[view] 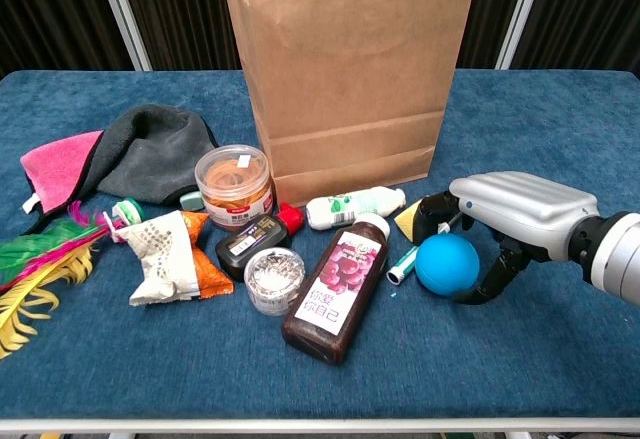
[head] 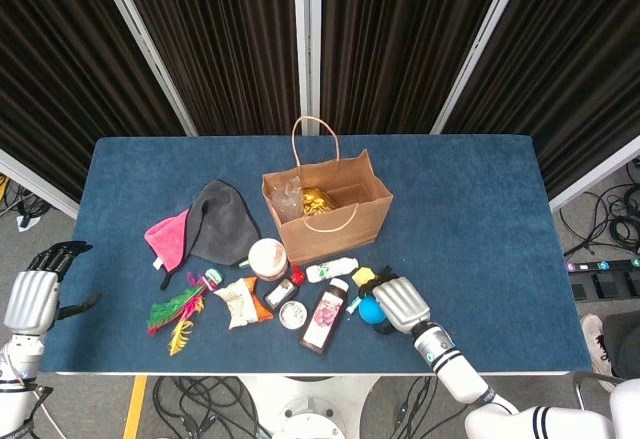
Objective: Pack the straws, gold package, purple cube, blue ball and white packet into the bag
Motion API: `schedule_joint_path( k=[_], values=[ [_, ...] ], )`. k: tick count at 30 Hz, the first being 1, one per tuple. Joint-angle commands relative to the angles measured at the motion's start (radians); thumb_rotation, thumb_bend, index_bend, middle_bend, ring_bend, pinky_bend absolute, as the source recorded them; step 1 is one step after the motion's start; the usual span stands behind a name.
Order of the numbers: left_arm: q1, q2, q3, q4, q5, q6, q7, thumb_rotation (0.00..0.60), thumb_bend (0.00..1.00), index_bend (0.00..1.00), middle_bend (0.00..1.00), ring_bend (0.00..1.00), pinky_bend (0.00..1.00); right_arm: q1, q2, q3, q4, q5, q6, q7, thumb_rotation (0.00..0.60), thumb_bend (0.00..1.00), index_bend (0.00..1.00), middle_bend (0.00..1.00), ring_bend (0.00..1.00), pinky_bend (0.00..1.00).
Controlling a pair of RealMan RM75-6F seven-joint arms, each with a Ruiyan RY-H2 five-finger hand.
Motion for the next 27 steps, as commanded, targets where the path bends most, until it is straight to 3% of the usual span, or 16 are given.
schedule_joint_path(
  k=[1, 11, 21, 27],
  values=[
    [0.000, 0.000, 0.000, 0.001, 0.000, 0.000, 0.000, 0.600, 0.19, 0.31, 0.34, 0.22, 0.27, -0.001, -0.003, 0.001, 0.002, -0.002, 0.003, 0.004, 0.600, 0.06, 0.38, 0.32, 0.22, 0.35],
    [0.000, 0.000, 0.000, 0.001, 0.000, -0.001, -0.004, 0.600, 0.19, 0.32, 0.34, 0.22, 0.27, -0.016, -0.014, -0.005, 0.007, -0.043, 0.046, 0.005, 0.600, 0.13, 0.46, 0.35, 0.27, 0.45],
    [0.000, 0.000, 0.000, 0.001, 0.000, -0.002, -0.005, 0.600, 0.19, 0.32, 0.34, 0.22, 0.27, -0.020, -0.019, 0.002, 0.006, -0.054, 0.060, 0.008, 0.600, 0.18, 0.53, 0.39, 0.32, 0.49],
    [-0.003, 0.002, -0.001, -0.006, 0.002, -0.002, -0.005, 0.600, 0.19, 0.32, 0.34, 0.22, 0.27, -0.025, 0.015, 0.022, -0.049, -0.093, 0.111, -0.008, 0.600, 0.19, 0.55, 0.40, 0.34, 0.50]
  ],
)
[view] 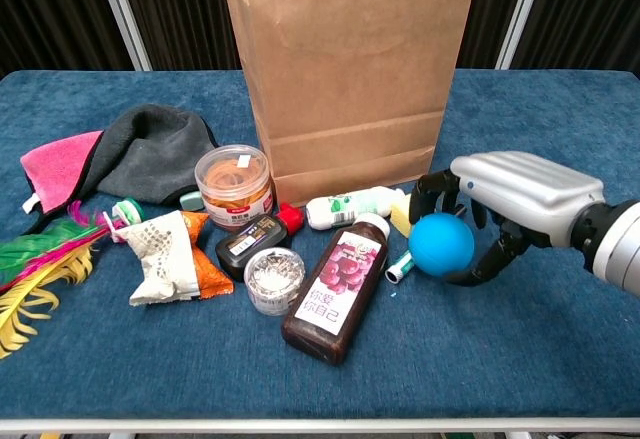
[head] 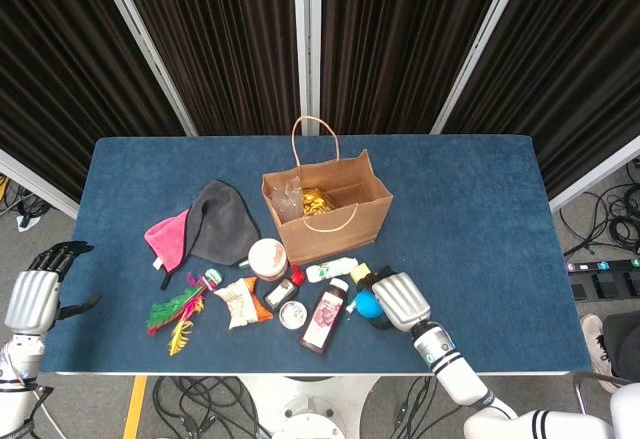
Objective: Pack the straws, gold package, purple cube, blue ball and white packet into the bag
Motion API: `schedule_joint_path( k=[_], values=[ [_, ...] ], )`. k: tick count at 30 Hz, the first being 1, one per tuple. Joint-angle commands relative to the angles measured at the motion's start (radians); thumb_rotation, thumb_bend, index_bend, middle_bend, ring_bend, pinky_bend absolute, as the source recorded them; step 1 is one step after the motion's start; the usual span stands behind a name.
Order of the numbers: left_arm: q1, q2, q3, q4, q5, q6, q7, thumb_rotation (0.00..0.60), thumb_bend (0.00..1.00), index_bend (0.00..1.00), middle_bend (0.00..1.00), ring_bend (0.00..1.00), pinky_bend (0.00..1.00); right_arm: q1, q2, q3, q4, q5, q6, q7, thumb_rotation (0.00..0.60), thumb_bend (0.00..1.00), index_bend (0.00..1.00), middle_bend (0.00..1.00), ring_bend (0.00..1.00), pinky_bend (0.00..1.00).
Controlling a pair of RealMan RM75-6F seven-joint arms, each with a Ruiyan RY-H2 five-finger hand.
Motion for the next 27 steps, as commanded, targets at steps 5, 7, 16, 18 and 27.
schedule_joint_path(
  k=[5, 7, 16, 18, 27],
  values=[
    [-0.003, -0.001, 0.000, -0.007, 0.002, -0.002, 0.003, 0.600, 0.19, 0.32, 0.34, 0.22, 0.27, -0.007, 0.100, 0.040, -0.148, -0.056, 0.084, -0.055, 0.600, 0.19, 0.55, 0.41, 0.34, 0.50],
    [-0.006, -0.001, 0.000, -0.009, 0.004, -0.002, 0.004, 0.600, 0.19, 0.32, 0.34, 0.22, 0.27, -0.008, 0.144, 0.060, -0.217, -0.080, 0.116, -0.084, 0.600, 0.19, 0.55, 0.41, 0.34, 0.50],
    [-0.014, 0.004, 0.000, -0.031, 0.015, 0.004, 0.018, 0.600, 0.19, 0.32, 0.34, 0.22, 0.27, 0.021, 0.328, 0.224, -0.498, -0.137, 0.221, -0.208, 0.600, 0.19, 0.55, 0.41, 0.34, 0.50],
    [-0.015, 0.006, -0.001, -0.036, 0.015, 0.004, 0.020, 0.600, 0.19, 0.32, 0.34, 0.22, 0.27, 0.040, 0.347, 0.273, -0.525, -0.118, 0.226, -0.224, 0.600, 0.19, 0.55, 0.41, 0.35, 0.50],
    [-0.021, 0.022, -0.004, -0.053, 0.012, -0.004, 0.035, 0.600, 0.19, 0.32, 0.34, 0.22, 0.27, 0.198, 0.339, 0.445, -0.452, 0.057, 0.183, -0.320, 0.600, 0.19, 0.55, 0.42, 0.35, 0.50]
  ],
)
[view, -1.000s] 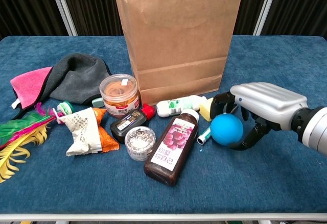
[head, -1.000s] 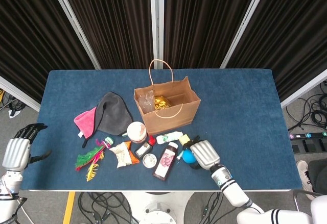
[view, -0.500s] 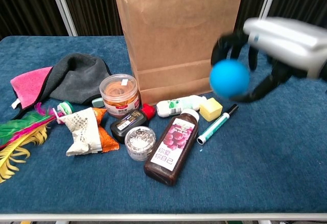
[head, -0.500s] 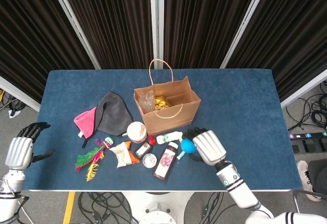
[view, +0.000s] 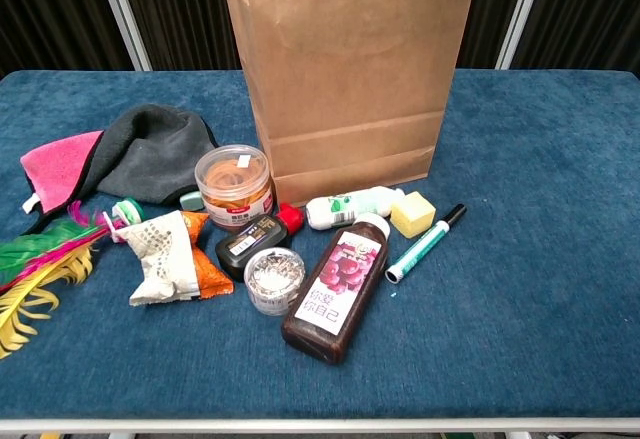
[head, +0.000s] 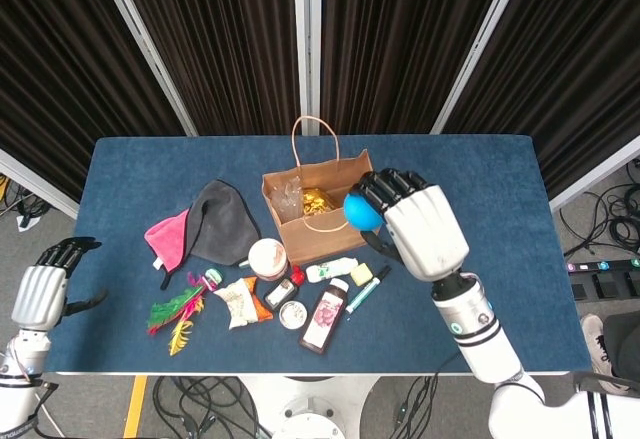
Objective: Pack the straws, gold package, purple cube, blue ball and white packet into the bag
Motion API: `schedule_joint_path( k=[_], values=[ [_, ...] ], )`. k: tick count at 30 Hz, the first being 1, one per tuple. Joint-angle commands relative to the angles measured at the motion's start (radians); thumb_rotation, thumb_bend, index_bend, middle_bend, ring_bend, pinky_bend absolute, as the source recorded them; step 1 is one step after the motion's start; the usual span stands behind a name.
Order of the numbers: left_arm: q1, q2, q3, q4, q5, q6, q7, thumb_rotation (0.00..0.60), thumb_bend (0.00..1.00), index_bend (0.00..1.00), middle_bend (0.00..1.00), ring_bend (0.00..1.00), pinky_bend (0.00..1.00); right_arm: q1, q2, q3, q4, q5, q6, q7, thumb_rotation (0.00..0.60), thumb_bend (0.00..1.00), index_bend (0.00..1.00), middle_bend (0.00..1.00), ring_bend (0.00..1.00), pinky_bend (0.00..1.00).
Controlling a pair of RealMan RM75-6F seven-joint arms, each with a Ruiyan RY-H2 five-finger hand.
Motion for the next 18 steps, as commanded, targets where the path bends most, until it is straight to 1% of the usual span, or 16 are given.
schedule_joint_path(
  k=[1, 6, 10, 12, 15, 18],
  values=[
    [-0.001, 0.003, 0.000, -0.002, -0.003, -0.004, 0.002, 0.600, 0.19, 0.32, 0.34, 0.22, 0.27, 0.092, -0.033, 0.040, 0.098, 0.080, -0.033, -0.067, 0.600, 0.19, 0.55, 0.42, 0.35, 0.50],
    [0.000, 0.012, -0.001, -0.008, -0.008, -0.010, 0.008, 0.600, 0.19, 0.32, 0.34, 0.22, 0.27, 0.188, -0.134, 0.016, 0.267, 0.154, -0.089, -0.108, 0.600, 0.19, 0.55, 0.41, 0.34, 0.50],
    [0.001, 0.015, -0.001, -0.008, -0.015, -0.017, 0.007, 0.600, 0.19, 0.32, 0.34, 0.22, 0.27, 0.240, -0.226, 0.002, 0.401, 0.211, -0.113, -0.084, 0.600, 0.19, 0.55, 0.41, 0.35, 0.50],
    [0.003, 0.015, -0.001, -0.006, -0.018, -0.019, 0.004, 0.600, 0.19, 0.32, 0.34, 0.22, 0.27, 0.256, -0.249, -0.007, 0.438, 0.230, -0.122, -0.078, 0.600, 0.19, 0.55, 0.41, 0.34, 0.49],
    [0.003, 0.014, -0.002, -0.001, -0.022, -0.024, -0.001, 0.600, 0.19, 0.32, 0.34, 0.22, 0.27, 0.269, -0.256, -0.019, 0.461, 0.227, -0.127, -0.077, 0.600, 0.11, 0.53, 0.39, 0.30, 0.47],
    [0.001, 0.011, -0.003, 0.006, -0.024, -0.028, -0.008, 0.600, 0.19, 0.32, 0.34, 0.22, 0.27, 0.273, -0.247, -0.022, 0.460, 0.234, -0.140, -0.050, 0.600, 0.01, 0.45, 0.33, 0.21, 0.40]
  ],
)
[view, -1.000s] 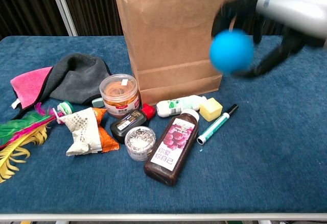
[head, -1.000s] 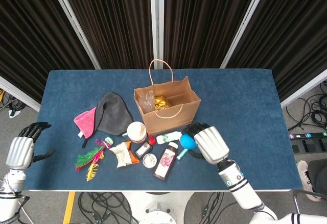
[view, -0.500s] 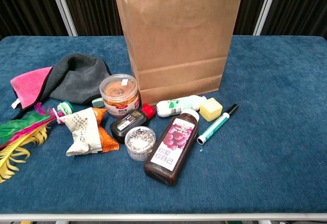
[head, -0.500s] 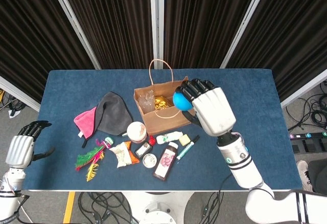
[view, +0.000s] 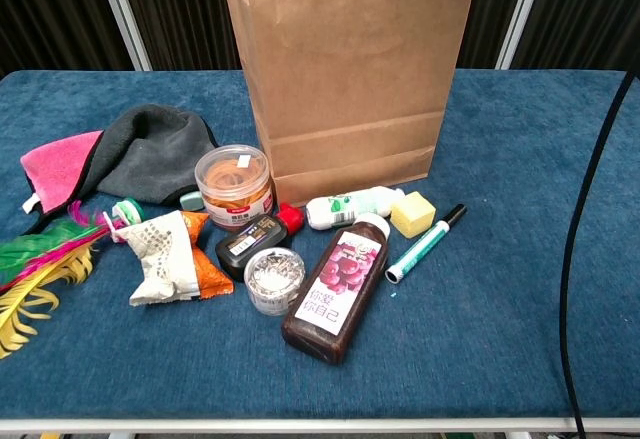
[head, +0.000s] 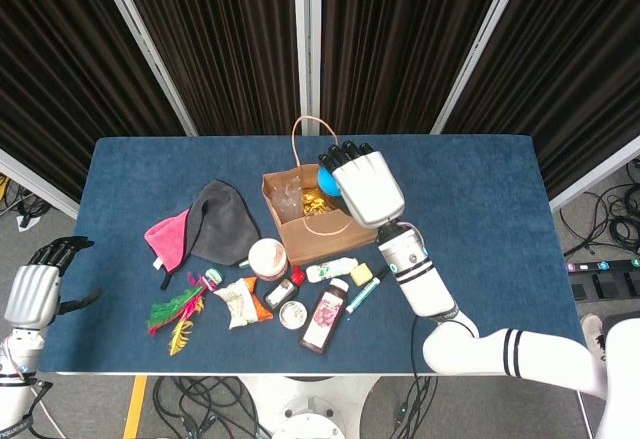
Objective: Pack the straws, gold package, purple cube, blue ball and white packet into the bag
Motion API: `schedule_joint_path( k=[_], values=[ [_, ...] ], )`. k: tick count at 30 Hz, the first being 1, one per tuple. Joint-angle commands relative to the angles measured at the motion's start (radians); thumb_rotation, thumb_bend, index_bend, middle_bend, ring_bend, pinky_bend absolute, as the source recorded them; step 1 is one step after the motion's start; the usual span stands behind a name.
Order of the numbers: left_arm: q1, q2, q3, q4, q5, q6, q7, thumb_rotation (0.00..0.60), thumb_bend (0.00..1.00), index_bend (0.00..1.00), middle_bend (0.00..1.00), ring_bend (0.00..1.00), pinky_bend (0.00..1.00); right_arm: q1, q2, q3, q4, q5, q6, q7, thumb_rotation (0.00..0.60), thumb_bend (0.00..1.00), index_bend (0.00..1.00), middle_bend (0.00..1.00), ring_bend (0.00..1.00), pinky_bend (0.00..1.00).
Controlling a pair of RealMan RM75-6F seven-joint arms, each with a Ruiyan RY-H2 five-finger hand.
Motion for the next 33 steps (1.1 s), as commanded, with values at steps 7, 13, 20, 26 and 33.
schedule_joint_path(
  k=[7, 13, 20, 26, 33],
  values=[
    [-0.002, -0.010, 0.001, 0.012, 0.001, -0.002, -0.010, 0.600, 0.19, 0.32, 0.34, 0.22, 0.27, 0.004, 0.037, -0.007, -0.026, 0.027, -0.006, 0.050, 0.600, 0.00, 0.37, 0.23, 0.09, 0.19],
    [-0.003, -0.002, 0.001, 0.000, 0.009, 0.008, -0.002, 0.600, 0.19, 0.32, 0.34, 0.22, 0.27, -0.013, 0.068, -0.001, -0.071, -0.011, 0.053, 0.079, 0.600, 0.00, 0.36, 0.22, 0.09, 0.19],
    [-0.013, 0.004, 0.005, -0.027, 0.020, 0.002, 0.015, 0.600, 0.19, 0.32, 0.34, 0.22, 0.27, -0.117, 0.204, 0.039, -0.213, -0.113, 0.213, 0.145, 0.600, 0.00, 0.36, 0.23, 0.10, 0.19],
    [-0.023, -0.002, 0.014, -0.039, 0.028, -0.016, 0.034, 0.600, 0.19, 0.32, 0.34, 0.22, 0.27, -0.333, 0.354, -0.016, -0.331, -0.238, 0.382, 0.343, 0.600, 0.00, 0.37, 0.36, 0.29, 0.39],
    [-0.037, -0.016, 0.062, -0.047, 0.076, -0.046, 0.073, 0.600, 0.19, 0.32, 0.34, 0.22, 0.27, -0.508, 0.471, -0.151, -0.387, -0.260, 0.353, 0.624, 0.600, 0.00, 0.45, 0.40, 0.33, 0.43]
  ],
)
